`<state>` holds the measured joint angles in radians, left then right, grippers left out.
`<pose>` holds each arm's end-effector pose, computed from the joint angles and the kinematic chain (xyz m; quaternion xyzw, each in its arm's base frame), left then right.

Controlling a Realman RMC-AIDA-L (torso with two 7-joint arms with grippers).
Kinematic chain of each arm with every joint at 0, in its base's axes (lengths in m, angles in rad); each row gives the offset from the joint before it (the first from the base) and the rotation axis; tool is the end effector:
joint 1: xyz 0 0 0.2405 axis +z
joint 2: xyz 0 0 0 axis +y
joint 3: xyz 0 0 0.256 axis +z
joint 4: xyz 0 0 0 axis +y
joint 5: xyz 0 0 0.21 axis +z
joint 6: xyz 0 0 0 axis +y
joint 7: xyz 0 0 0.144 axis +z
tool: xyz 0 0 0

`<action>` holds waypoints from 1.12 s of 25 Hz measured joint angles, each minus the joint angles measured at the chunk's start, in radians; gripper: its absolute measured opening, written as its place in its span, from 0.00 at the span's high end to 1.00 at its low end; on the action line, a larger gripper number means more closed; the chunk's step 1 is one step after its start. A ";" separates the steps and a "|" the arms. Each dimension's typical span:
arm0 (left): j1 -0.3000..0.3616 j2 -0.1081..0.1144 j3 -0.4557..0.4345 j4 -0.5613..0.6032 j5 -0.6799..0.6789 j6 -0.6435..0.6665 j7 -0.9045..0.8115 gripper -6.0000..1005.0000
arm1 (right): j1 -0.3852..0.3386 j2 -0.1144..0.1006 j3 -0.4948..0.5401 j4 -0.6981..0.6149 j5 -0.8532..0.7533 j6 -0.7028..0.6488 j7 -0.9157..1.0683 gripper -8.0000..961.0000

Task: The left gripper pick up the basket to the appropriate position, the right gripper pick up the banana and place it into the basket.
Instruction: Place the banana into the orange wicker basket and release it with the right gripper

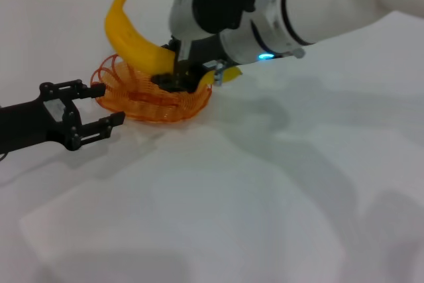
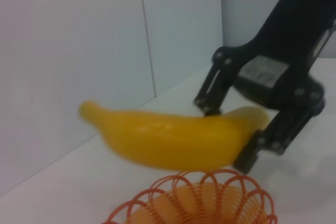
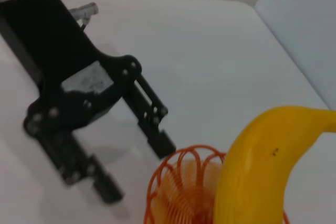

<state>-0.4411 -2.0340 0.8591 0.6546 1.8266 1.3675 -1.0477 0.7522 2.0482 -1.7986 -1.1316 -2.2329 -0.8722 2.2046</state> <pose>-0.2913 0.3343 0.0077 -0.9508 -0.0891 -0.1789 0.2367 0.0926 0.3867 -0.0888 -0.9798 0.0180 -0.0302 0.1969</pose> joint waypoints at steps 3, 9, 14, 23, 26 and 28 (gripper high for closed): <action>-0.002 0.000 0.013 -0.004 -0.004 -0.001 0.000 0.37 | 0.020 0.001 -0.034 0.047 0.019 0.075 0.000 0.46; -0.004 0.000 0.014 -0.004 -0.005 -0.001 0.000 0.37 | 0.026 0.003 -0.106 0.097 0.051 0.190 -0.005 0.45; -0.005 0.000 0.014 -0.004 -0.006 -0.001 0.000 0.37 | 0.029 0.005 -0.134 0.117 0.053 0.237 -0.006 0.45; -0.001 0.000 0.010 -0.004 -0.008 0.001 0.000 0.37 | 0.018 0.005 -0.182 0.116 0.090 0.304 -0.011 0.43; 0.005 0.001 0.007 -0.004 -0.019 0.004 0.000 0.37 | 0.009 0.003 -0.182 0.105 0.090 0.301 -0.011 0.43; 0.009 0.002 0.006 -0.004 -0.022 0.004 0.000 0.37 | -0.012 0.000 -0.178 0.082 0.091 0.295 -0.011 0.34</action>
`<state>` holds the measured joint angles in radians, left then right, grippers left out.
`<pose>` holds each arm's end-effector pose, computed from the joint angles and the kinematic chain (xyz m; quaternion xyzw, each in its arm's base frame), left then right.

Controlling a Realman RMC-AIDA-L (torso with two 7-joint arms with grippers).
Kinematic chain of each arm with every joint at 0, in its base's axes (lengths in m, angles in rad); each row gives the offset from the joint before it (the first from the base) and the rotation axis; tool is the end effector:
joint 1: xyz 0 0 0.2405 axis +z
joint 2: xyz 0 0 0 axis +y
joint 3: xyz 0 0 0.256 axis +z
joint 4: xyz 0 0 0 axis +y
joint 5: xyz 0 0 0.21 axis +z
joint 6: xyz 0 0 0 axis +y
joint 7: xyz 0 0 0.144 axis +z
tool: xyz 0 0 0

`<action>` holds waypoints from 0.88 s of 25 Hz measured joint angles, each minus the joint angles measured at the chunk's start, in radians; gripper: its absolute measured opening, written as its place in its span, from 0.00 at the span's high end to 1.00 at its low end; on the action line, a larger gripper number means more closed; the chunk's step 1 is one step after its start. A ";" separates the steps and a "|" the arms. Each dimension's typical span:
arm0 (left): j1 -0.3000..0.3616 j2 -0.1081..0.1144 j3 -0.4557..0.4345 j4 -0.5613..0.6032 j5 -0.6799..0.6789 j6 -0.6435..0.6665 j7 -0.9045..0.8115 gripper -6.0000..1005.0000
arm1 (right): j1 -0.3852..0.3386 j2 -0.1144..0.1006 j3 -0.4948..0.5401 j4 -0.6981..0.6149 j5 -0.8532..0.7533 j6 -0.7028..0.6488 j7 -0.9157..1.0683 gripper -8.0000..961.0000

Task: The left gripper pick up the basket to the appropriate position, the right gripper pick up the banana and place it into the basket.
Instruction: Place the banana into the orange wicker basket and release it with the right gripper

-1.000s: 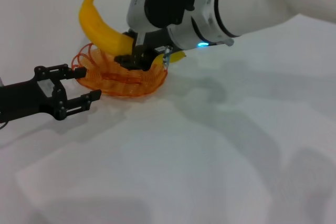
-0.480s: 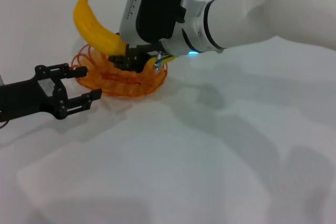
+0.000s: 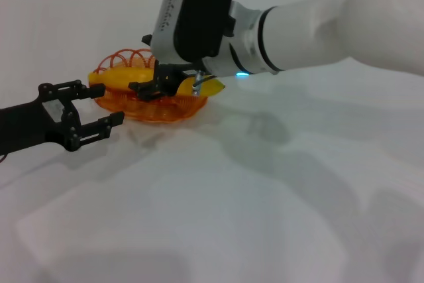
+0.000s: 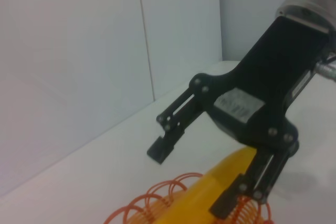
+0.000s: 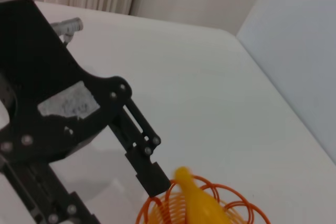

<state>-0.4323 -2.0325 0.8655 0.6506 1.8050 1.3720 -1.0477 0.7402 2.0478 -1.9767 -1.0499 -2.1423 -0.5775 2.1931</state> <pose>-0.2922 0.3321 0.0082 -0.9485 -0.0938 -0.1866 0.2380 0.0969 0.3837 -0.1167 -0.9714 0.0030 0.0090 0.2374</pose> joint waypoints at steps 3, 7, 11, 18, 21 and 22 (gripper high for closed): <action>0.004 0.000 0.000 0.000 0.000 0.000 0.001 0.37 | -0.057 -0.004 0.016 -0.061 0.001 -0.003 -0.019 0.21; 0.010 0.000 -0.001 0.000 -0.005 -0.002 0.009 0.37 | -0.147 -0.005 0.069 -0.149 0.010 -0.029 -0.079 0.11; 0.018 0.000 -0.003 0.000 -0.017 -0.005 0.015 0.38 | -0.207 -0.007 0.147 -0.188 0.135 -0.099 -0.219 0.06; 0.022 0.000 -0.004 -0.002 -0.036 -0.005 0.026 0.38 | -0.256 -0.007 0.415 -0.042 0.499 -0.385 -0.587 0.06; 0.026 0.000 -0.004 -0.004 -0.049 -0.005 0.028 0.38 | -0.269 -0.007 0.519 0.070 0.585 -0.465 -0.699 0.06; 0.027 0.000 -0.004 -0.004 -0.051 -0.005 0.029 0.38 | -0.271 -0.007 0.542 0.096 0.597 -0.482 -0.720 0.06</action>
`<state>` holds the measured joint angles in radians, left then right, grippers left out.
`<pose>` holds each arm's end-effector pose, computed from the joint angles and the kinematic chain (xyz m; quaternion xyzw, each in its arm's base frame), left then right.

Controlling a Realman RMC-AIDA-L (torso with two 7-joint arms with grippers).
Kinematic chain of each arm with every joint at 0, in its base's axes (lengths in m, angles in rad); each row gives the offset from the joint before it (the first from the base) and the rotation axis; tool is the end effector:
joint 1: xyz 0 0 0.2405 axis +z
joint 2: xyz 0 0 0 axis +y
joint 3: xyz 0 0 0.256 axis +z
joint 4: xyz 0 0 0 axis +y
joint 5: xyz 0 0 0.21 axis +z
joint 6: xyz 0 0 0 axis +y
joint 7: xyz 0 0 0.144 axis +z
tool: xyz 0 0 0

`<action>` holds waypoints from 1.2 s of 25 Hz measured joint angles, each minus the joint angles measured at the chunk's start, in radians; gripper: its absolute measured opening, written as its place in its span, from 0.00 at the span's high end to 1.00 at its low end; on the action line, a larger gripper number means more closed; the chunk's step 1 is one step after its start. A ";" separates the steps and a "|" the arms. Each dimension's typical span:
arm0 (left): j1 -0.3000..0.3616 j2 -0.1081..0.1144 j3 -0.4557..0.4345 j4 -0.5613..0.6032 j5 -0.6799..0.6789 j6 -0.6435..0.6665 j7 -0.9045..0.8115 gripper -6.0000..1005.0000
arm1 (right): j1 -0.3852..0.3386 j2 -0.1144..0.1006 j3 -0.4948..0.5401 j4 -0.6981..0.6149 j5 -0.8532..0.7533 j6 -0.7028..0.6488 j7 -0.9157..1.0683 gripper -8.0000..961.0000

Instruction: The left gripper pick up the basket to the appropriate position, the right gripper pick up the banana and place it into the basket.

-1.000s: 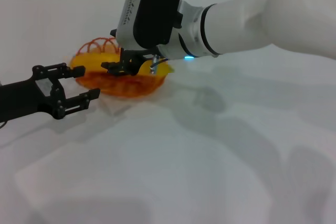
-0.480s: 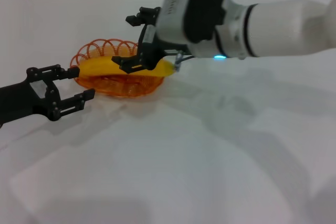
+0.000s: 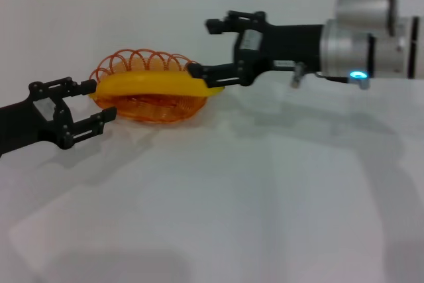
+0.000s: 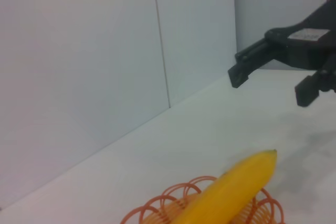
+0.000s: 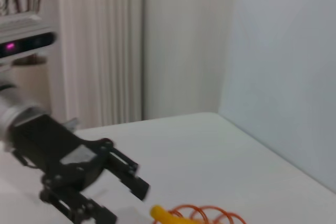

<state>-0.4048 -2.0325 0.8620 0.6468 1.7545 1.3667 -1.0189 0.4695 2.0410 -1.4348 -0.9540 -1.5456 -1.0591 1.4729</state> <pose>-0.2979 0.3279 0.0123 -0.9400 -0.0982 -0.1992 0.2590 0.1818 0.3675 -0.0308 -0.9539 0.1006 0.2058 0.1937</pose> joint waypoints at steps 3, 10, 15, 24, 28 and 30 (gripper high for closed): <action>0.007 -0.001 0.000 -0.001 -0.006 0.000 0.004 0.38 | -0.004 -0.001 0.117 0.144 0.019 -0.070 -0.089 0.06; 0.015 -0.002 -0.001 -0.022 -0.044 0.000 0.036 0.38 | -0.026 -0.009 0.221 0.290 0.017 -0.142 -0.187 0.06; 0.020 -0.002 -0.002 -0.023 -0.050 0.000 0.046 0.38 | -0.069 -0.011 0.229 0.309 0.018 -0.147 -0.233 0.06; 0.025 -0.002 -0.002 -0.024 -0.052 0.000 0.048 0.38 | -0.092 -0.009 0.244 0.324 0.023 -0.150 -0.280 0.06; 0.025 -0.002 -0.002 -0.024 -0.052 0.000 0.048 0.38 | -0.088 -0.008 0.245 0.332 0.024 -0.154 -0.295 0.06; 0.025 -0.002 -0.002 -0.024 -0.052 0.000 0.048 0.38 | -0.086 -0.008 0.245 0.337 0.025 -0.154 -0.307 0.06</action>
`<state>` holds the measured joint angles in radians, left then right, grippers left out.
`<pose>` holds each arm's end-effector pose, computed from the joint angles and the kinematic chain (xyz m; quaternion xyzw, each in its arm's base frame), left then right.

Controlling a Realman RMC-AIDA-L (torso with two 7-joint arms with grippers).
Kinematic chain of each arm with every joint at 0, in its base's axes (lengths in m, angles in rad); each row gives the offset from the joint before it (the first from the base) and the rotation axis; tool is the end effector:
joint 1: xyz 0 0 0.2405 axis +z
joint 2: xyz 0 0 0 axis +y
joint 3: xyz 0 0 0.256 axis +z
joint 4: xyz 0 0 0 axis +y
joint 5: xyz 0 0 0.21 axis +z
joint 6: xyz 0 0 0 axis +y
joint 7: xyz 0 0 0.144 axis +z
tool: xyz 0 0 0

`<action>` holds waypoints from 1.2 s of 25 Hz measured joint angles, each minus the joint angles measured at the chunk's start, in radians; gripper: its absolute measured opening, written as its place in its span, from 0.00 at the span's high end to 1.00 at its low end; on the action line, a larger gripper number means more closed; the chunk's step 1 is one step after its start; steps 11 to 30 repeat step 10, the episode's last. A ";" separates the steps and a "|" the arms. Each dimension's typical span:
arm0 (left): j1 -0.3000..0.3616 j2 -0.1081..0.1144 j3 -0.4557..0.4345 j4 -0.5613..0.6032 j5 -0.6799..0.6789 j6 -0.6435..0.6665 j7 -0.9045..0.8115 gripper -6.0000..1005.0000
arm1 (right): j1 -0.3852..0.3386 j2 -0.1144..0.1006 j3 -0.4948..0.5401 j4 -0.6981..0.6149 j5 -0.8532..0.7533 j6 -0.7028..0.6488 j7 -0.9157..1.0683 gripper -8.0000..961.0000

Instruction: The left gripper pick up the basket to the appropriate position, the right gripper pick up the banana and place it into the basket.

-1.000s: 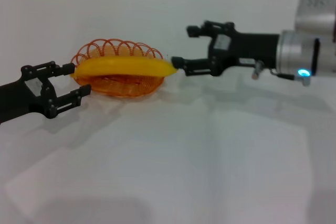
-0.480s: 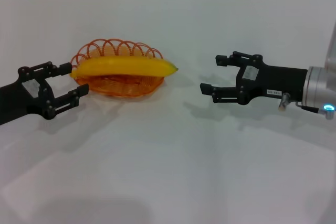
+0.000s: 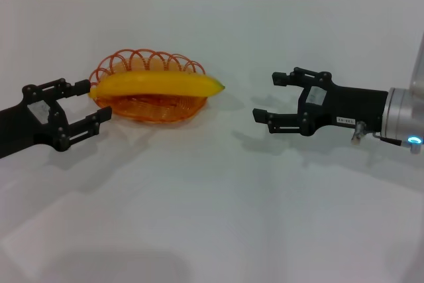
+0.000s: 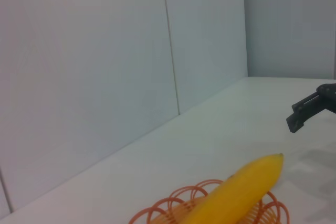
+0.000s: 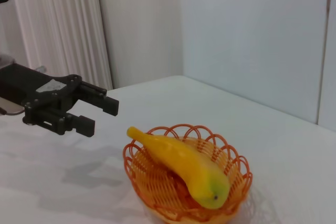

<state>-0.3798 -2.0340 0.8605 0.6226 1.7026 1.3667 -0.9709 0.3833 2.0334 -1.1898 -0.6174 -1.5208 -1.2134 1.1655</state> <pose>-0.3040 0.3211 0.0122 -0.9320 -0.1006 -0.2127 0.2756 0.2847 0.3252 -0.0267 -0.9355 0.1763 0.2134 0.2197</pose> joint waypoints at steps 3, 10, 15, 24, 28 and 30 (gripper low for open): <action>0.000 0.000 0.000 0.000 0.000 0.000 0.001 0.38 | 0.003 0.000 0.000 0.003 0.001 -0.001 -0.005 0.06; -0.001 0.000 0.000 -0.002 0.000 0.000 0.013 0.38 | 0.006 0.002 0.001 0.003 0.004 -0.001 -0.019 0.06; -0.001 0.000 0.000 -0.002 0.000 0.000 0.013 0.38 | 0.006 0.002 0.001 0.003 0.004 -0.001 -0.019 0.06; -0.001 0.000 0.000 -0.002 0.000 0.000 0.013 0.38 | 0.006 0.002 0.001 0.003 0.004 -0.001 -0.019 0.06; -0.001 0.000 0.000 -0.002 0.000 0.000 0.013 0.38 | 0.006 0.002 0.001 0.003 0.004 -0.001 -0.019 0.06; -0.001 0.000 0.000 -0.002 0.000 0.000 0.013 0.38 | 0.006 0.002 0.001 0.003 0.004 -0.001 -0.019 0.06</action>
